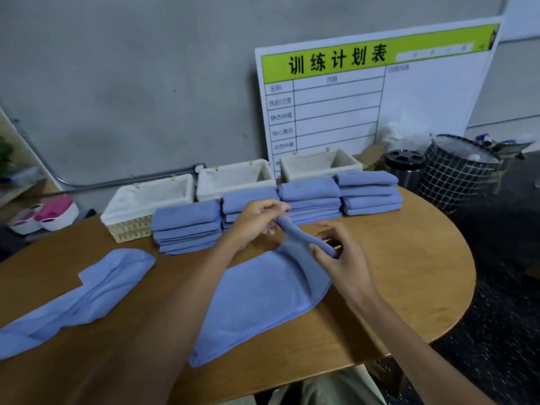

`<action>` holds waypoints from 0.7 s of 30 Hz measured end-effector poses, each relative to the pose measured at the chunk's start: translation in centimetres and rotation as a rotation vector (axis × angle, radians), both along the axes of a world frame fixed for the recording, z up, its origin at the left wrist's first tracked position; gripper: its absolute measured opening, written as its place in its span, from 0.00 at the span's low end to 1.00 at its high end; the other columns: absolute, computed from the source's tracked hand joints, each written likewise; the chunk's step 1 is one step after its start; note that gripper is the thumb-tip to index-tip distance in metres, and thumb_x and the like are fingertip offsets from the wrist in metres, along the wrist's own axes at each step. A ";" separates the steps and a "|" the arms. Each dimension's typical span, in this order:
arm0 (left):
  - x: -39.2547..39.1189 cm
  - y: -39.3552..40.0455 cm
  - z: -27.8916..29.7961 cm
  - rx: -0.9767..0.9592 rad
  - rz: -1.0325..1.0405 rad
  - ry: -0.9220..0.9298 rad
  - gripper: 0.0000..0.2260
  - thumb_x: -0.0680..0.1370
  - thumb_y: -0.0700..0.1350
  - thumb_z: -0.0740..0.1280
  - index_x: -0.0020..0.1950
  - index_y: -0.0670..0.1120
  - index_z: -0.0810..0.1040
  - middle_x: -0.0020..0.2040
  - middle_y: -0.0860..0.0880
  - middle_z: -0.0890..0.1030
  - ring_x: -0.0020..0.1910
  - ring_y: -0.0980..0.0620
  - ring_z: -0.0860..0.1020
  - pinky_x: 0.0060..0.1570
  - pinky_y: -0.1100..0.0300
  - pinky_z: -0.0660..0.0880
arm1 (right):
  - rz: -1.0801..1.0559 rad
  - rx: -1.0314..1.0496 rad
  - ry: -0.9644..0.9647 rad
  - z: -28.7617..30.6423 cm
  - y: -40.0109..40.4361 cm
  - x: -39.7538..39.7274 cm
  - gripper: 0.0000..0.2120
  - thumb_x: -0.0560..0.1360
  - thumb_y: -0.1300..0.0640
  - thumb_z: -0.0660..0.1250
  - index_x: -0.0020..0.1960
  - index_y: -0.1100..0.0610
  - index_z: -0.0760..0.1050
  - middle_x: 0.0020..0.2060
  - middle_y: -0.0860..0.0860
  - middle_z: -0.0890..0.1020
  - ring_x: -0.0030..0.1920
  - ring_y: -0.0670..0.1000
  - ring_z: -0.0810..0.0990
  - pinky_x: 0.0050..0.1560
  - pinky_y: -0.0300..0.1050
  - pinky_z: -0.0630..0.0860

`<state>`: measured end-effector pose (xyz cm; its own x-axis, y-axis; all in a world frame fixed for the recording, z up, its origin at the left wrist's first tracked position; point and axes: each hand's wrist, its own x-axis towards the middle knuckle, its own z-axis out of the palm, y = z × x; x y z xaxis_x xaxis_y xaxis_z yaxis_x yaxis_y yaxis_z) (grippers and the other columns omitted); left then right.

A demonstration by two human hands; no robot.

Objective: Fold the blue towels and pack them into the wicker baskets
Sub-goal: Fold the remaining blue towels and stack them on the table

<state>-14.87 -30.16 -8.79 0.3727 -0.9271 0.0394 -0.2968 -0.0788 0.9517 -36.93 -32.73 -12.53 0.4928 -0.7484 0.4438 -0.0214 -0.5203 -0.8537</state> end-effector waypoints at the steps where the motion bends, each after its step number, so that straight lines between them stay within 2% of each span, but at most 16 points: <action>1: 0.6 1.1 0.8 0.026 0.009 0.060 0.17 0.85 0.53 0.59 0.57 0.45 0.83 0.47 0.46 0.85 0.39 0.49 0.78 0.37 0.61 0.74 | 0.019 -0.036 0.007 0.5 0.9 0.6 0.19 0.75 0.64 0.70 0.60 0.45 0.74 0.44 0.39 0.81 0.45 0.43 0.81 0.42 0.36 0.76; 3: 2.2 3.6 2.2 0.066 0.002 0.148 0.27 0.84 0.62 0.51 0.58 0.46 0.82 0.47 0.45 0.85 0.41 0.50 0.80 0.38 0.60 0.75 | 0.053 -0.097 0.015 1.3 2.9 1.9 0.18 0.75 0.63 0.71 0.60 0.46 0.75 0.44 0.40 0.81 0.45 0.43 0.81 0.42 0.40 0.77; 5: 3.6 5.8 3.1 0.075 -0.015 0.167 0.34 0.82 0.66 0.44 0.60 0.46 0.81 0.49 0.42 0.85 0.40 0.50 0.81 0.38 0.59 0.76 | 0.089 -0.141 0.023 1.4 4.7 3.3 0.17 0.75 0.64 0.71 0.59 0.47 0.76 0.43 0.43 0.81 0.44 0.45 0.81 0.42 0.44 0.77; 7: 4.7 8.4 3.7 0.068 -0.013 0.169 0.38 0.81 0.68 0.41 0.61 0.44 0.80 0.49 0.41 0.85 0.38 0.50 0.80 0.40 0.57 0.75 | 0.137 -0.147 0.033 1.3 6.7 4.7 0.15 0.76 0.64 0.70 0.58 0.49 0.77 0.41 0.46 0.81 0.41 0.48 0.80 0.40 0.47 0.76; 9: 5.7 11.0 4.0 0.055 0.006 0.169 0.39 0.78 0.71 0.42 0.61 0.44 0.80 0.49 0.40 0.85 0.38 0.47 0.77 0.41 0.55 0.75 | 0.186 -0.165 0.039 1.1 8.8 6.1 0.15 0.75 0.64 0.69 0.59 0.50 0.77 0.40 0.47 0.81 0.39 0.48 0.79 0.38 0.43 0.74; 11: 6.8 13.4 3.8 0.045 0.032 0.152 0.38 0.79 0.70 0.42 0.61 0.45 0.81 0.49 0.41 0.85 0.41 0.45 0.75 0.41 0.56 0.76 | 0.224 -0.200 0.055 0.9 10.8 7.4 0.15 0.75 0.64 0.70 0.59 0.52 0.77 0.42 0.45 0.80 0.40 0.43 0.78 0.38 0.33 0.70; 12: 7.3 14.5 3.5 0.038 0.049 0.144 0.37 0.80 0.69 0.42 0.60 0.45 0.81 0.48 0.41 0.85 0.40 0.45 0.76 0.40 0.56 0.76 | 0.243 -0.215 0.071 0.8 11.7 8.0 0.15 0.75 0.64 0.70 0.59 0.53 0.78 0.43 0.44 0.80 0.41 0.41 0.78 0.39 0.31 0.70; 15: 8.8 17.3 1.6 0.003 0.092 0.159 0.33 0.82 0.65 0.45 0.58 0.44 0.82 0.46 0.40 0.85 0.29 0.53 0.73 0.36 0.56 0.72 | 0.328 -0.291 0.144 -0.5 13.6 9.3 0.12 0.76 0.64 0.69 0.59 0.55 0.78 0.43 0.47 0.80 0.42 0.42 0.78 0.39 0.34 0.70; 17: 9.5 18.8 0.0 0.005 0.121 0.165 0.32 0.81 0.65 0.48 0.57 0.44 0.82 0.47 0.39 0.85 0.28 0.53 0.70 0.34 0.58 0.70 | 0.372 -0.334 0.196 -1.7 14.3 10.0 0.11 0.76 0.62 0.69 0.58 0.53 0.77 0.43 0.46 0.79 0.42 0.42 0.76 0.39 0.36 0.70; 19: 9.8 19.9 -1.7 0.047 0.162 0.128 0.31 0.81 0.65 0.49 0.57 0.45 0.82 0.48 0.41 0.85 0.32 0.52 0.72 0.35 0.60 0.70 | 0.385 -0.372 0.260 -2.9 14.8 10.7 0.12 0.76 0.57 0.69 0.58 0.48 0.75 0.45 0.43 0.78 0.44 0.42 0.75 0.40 0.39 0.72; 21: 9.6 20.6 -3.0 0.117 0.190 0.046 0.28 0.83 0.63 0.48 0.56 0.47 0.83 0.49 0.44 0.86 0.38 0.53 0.77 0.41 0.59 0.72 | 0.363 -0.450 0.369 -3.5 15.1 11.1 0.12 0.76 0.44 0.69 0.56 0.45 0.74 0.46 0.41 0.77 0.46 0.42 0.73 0.42 0.41 0.72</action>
<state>-5.26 -9.61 -11.83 0.5403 -0.8371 -0.0854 -0.2220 -0.2398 0.9451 -25.86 -17.60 -16.07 0.8565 -0.2892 0.4275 -0.0264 -0.8518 -0.5233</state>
